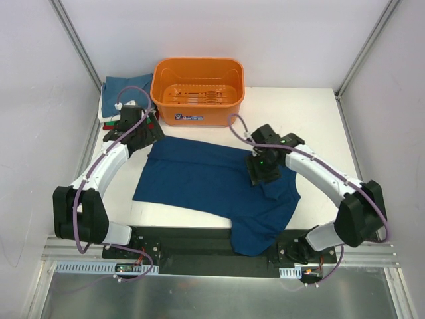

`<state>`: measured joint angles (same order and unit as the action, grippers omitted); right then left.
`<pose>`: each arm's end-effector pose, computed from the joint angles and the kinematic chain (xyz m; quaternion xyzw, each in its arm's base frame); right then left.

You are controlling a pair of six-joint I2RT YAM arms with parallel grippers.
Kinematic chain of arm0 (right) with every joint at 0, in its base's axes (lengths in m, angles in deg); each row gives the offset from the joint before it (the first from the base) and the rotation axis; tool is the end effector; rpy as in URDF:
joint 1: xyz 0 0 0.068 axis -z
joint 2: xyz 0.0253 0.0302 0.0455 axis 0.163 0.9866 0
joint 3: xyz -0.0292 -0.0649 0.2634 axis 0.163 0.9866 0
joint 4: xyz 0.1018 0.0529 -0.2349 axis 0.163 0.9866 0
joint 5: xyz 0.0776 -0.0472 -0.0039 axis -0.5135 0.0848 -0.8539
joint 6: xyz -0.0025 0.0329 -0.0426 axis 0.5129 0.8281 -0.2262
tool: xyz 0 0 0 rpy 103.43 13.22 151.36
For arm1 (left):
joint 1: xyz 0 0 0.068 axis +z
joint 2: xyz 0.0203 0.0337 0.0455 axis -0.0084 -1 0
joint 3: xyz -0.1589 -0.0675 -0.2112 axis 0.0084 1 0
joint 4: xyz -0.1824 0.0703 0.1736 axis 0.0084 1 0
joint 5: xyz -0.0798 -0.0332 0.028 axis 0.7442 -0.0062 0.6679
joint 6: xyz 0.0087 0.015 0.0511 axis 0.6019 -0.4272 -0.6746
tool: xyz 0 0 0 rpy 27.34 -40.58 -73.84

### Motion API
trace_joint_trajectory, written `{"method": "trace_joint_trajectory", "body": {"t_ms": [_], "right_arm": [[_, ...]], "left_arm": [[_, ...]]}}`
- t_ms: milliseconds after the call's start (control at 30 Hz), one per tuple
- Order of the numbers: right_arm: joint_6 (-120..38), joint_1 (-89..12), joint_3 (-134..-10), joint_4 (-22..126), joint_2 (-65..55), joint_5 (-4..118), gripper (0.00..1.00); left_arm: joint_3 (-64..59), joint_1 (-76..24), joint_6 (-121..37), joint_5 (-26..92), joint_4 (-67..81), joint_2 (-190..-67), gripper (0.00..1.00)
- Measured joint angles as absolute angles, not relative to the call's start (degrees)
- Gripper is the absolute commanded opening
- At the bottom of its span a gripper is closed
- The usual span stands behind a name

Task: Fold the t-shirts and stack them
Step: Fold the flattened tshirt in 1/3 of the way

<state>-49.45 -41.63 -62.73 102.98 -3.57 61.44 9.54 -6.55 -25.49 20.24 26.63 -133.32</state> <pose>0.2346 0.1500 0.2633 -0.2918 0.9371 0.0732 0.1773 0.3104 -0.0354 0.2789 -0.1803 0.8783 -0.0971 0.4320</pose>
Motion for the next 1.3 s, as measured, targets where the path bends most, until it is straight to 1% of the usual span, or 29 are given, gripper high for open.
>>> {"method": "trace_joint_trajectory", "body": {"t_ms": [100,200,467,700,800,867,1000,1100,1167,1200,1233,1300], "right_arm": [[-49.19,-45.48,-63.27,101.08,0.36,58.51,0.5],[-48.71,-45.94,-63.23,99.57,5.44,58.29,0.45],[-47.6,-43.31,-63.25,96.67,14.11,59.12,0.41],[-47.31,-38.4,-63.21,96.4,15.1,62.27,0.42],[-48.06,-38.18,-63.23,96.23,16.12,62.66,0.43],[-48.73,-38.18,-63.27,96.21,16.89,62.75,0.46],[-50.61,-38.18,-63.27,96.23,17.09,61.79,0.48],[-51.73,-38.35,-63.08,96.29,17.02,61.63,0.47],[-52.08,-38.62,-62.77,96.29,16.95,61.72,0.44],[-52.21,-38.75,-62.62,96.29,16.95,61.81,0.43],[-52.21,-38.86,-62.38,96.34,16.95,61.85,0.39],[-52.21,-38.97,-62.2,96.36,16.95,62.05,0.36]], "left_arm": [[9.69,-6.55,-24.86,21.4,26.65,-132.43,0.99],[10.98,-6.55,-24.12,21.92,26.67,-132.03,0.99],[12.57,-6.55,-23.79,22.95,27.7,-131.99,0.99],[12.57,-6.55,-23.81,22.93,27.72,-131.99,0.99],[12.57,-6.55,-23.81,22.93,27.7,-131.99,0.99],[12.57,-6.55,-23.81,22.93,27.7,-131.99,0.99],[12.57,-6.55,-23.83,22.93,27.7,-131.99,0.99],[12.57,-6.55,-23.83,22.93,27.7,-131.99,0.99],[12.57,-6.55,-23.83,22.93,27.7,-131.99,1.0],[12.57,-6.55,-23.83,22.93,27.7,-131.99,0.99],[12.57,-6.55,-23.83,22.93,27.72,-131.99,0.99],[12.57,-6.55,-23.83,22.93,27.7,-131.99,0.99]]}}
